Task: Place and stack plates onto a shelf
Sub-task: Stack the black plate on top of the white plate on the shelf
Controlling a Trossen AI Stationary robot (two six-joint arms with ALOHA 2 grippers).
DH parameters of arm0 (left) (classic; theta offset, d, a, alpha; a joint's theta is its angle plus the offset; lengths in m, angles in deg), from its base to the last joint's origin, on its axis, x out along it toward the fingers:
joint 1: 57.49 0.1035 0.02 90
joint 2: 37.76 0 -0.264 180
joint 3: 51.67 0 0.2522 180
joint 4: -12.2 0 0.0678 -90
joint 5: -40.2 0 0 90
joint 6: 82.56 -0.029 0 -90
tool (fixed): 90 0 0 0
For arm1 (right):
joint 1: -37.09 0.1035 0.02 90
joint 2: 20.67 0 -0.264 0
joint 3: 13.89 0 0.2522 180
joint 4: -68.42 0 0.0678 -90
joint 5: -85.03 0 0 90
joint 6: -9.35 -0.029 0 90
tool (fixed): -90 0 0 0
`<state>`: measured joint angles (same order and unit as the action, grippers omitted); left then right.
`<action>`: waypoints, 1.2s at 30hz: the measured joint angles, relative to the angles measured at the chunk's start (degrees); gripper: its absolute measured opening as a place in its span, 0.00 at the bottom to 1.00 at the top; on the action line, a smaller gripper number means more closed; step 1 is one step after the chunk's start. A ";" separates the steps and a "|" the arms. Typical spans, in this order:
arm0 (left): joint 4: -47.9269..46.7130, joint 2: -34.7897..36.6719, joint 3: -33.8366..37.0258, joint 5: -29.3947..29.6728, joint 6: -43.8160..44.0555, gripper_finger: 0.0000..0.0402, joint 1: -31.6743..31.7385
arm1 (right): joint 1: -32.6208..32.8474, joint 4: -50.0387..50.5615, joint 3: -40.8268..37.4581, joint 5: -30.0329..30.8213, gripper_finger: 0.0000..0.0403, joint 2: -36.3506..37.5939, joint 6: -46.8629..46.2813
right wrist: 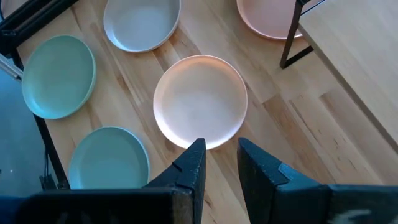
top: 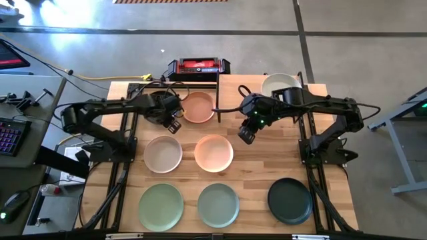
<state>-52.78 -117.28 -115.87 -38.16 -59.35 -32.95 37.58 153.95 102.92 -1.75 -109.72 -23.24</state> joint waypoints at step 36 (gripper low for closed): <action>4.86 -17.03 -0.04 4.29 -4.52 0.19 3.64 | 0.00 -0.02 -0.03 0.09 0.18 0.00 0.46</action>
<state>-47.91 -134.31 -115.91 -33.87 -63.87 -29.31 37.58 153.93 102.88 -1.66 -109.72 -22.79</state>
